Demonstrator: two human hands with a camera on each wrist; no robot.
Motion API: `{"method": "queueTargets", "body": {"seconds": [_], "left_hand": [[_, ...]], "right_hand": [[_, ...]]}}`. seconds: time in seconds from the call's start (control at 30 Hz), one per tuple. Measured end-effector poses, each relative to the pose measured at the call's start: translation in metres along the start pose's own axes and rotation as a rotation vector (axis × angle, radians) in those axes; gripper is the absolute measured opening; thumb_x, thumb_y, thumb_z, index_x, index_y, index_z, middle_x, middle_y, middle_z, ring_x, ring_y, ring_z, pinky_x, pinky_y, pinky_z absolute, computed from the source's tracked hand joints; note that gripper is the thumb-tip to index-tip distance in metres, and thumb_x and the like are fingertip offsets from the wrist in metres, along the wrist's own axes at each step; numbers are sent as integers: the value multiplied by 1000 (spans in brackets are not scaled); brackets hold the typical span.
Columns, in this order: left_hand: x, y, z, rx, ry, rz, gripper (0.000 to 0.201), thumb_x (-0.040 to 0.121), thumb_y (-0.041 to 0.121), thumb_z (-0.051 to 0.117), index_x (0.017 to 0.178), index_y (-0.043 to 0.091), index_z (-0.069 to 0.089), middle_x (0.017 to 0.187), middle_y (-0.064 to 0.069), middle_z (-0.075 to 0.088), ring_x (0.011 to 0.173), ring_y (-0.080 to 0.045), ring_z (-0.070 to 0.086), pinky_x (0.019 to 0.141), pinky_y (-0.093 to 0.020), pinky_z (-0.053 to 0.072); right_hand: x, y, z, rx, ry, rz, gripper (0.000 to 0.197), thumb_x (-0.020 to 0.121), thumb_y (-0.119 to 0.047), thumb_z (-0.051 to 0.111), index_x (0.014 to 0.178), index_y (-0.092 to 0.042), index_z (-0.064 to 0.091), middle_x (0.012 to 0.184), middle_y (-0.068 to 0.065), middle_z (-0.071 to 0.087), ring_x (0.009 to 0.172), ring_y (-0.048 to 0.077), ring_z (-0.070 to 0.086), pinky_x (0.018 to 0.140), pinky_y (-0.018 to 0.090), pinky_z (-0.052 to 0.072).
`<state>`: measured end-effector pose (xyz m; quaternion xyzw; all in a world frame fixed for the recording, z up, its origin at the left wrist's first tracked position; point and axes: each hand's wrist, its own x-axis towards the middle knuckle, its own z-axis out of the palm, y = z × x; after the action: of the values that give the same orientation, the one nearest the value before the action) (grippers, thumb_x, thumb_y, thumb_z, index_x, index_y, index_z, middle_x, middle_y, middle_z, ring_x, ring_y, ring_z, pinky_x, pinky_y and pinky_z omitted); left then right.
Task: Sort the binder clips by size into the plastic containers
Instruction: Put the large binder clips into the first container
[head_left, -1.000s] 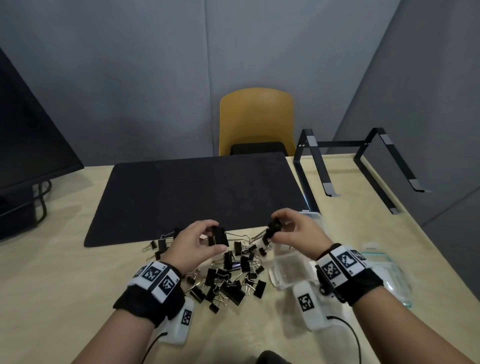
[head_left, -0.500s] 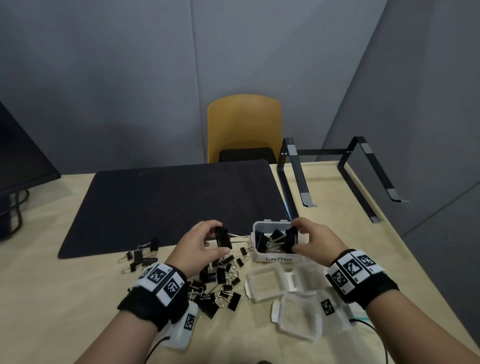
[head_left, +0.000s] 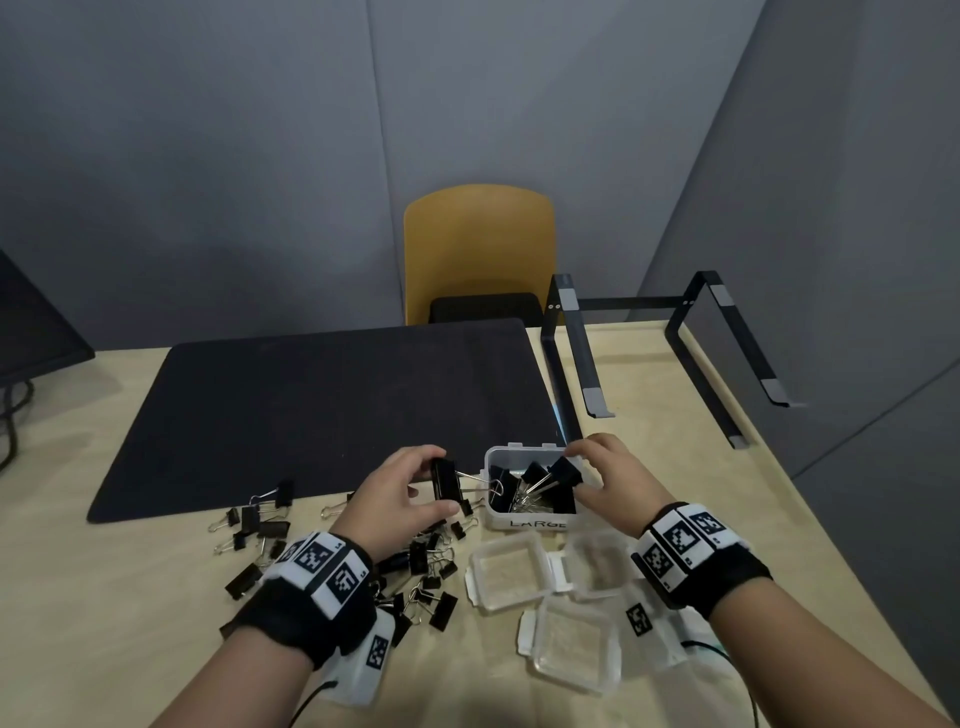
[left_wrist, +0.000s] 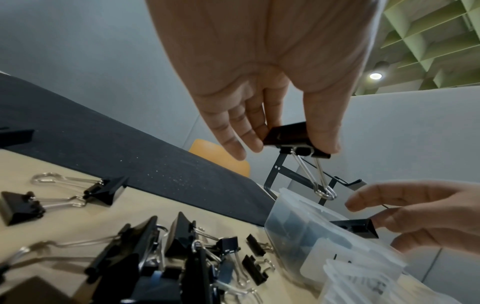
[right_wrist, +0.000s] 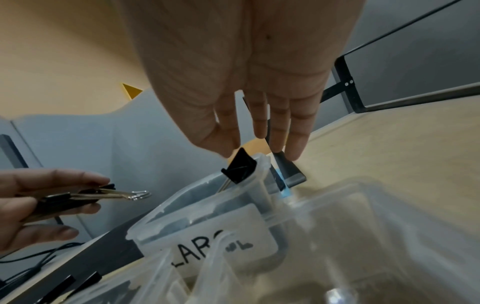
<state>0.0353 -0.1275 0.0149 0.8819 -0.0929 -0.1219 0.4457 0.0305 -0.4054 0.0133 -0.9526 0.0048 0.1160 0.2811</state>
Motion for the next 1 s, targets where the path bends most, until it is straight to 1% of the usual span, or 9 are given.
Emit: {"method": "queueTargets", "body": {"seconds": [0.1,0.2,0.27,0.37,0.47,0.6,0.7,0.83,1.0], "left_hand": [[2,2,2,16,-8,2,56,77,26,76,127,30,50,118,18,50,106,6,50,83,-7,38],[5,5,5,24,-12,5,56,77,25,75,127,29,50,119,16,50,110,1,51,88,-11,39],[8,7,7,29,-23,8,56,77,26,75,127,29,50,121,15,50,112,-1,51,92,-16,41],[12,11,11,40,-49,13,58,78,27,75,129,29,49,122,14,50,114,-2,50,98,-20,41],[16,14,18,43,-72,18,58,77,28,75,129,29,49,121,14,50,114,-2,50,99,-22,42],[21,14,25,110,-115,37,55,76,33,75,126,32,51,118,18,51,114,0,49,101,-28,43],[25,16,31,166,-146,53,59,77,37,73,130,32,49,125,17,50,120,-2,46,105,-29,39],[32,23,39,292,-196,78,64,79,44,69,136,30,44,136,13,47,128,-6,37,108,-28,32],[38,29,47,436,-247,91,66,84,44,64,142,29,37,142,8,45,134,-13,29,112,-36,28]], "right_hand": [[2,1,4,-23,-6,8,33,87,-23,61,120,-23,58,132,-1,39,109,14,49,91,16,33],[5,3,7,-36,7,24,30,86,-15,61,115,-22,62,127,1,45,93,10,47,84,16,36],[6,3,9,-59,13,29,29,85,-12,61,112,-20,63,124,2,47,89,9,45,81,17,36],[7,2,10,-134,-6,33,27,84,-15,63,111,-17,63,123,2,46,90,12,46,80,17,36],[6,2,10,-150,-12,33,28,84,-17,63,112,-17,62,125,3,45,99,17,52,82,17,37],[4,3,7,-93,5,38,26,87,-25,62,111,-19,63,125,0,46,88,10,48,84,21,42],[2,5,5,-15,36,57,24,87,-25,61,111,-20,63,120,-1,49,86,12,56,85,24,46],[-1,8,4,11,32,67,21,88,-23,61,108,-22,63,113,-3,50,85,13,59,80,20,43],[-3,8,5,39,32,68,22,87,-21,62,109,-20,63,111,-2,50,87,15,61,80,20,44]]}}
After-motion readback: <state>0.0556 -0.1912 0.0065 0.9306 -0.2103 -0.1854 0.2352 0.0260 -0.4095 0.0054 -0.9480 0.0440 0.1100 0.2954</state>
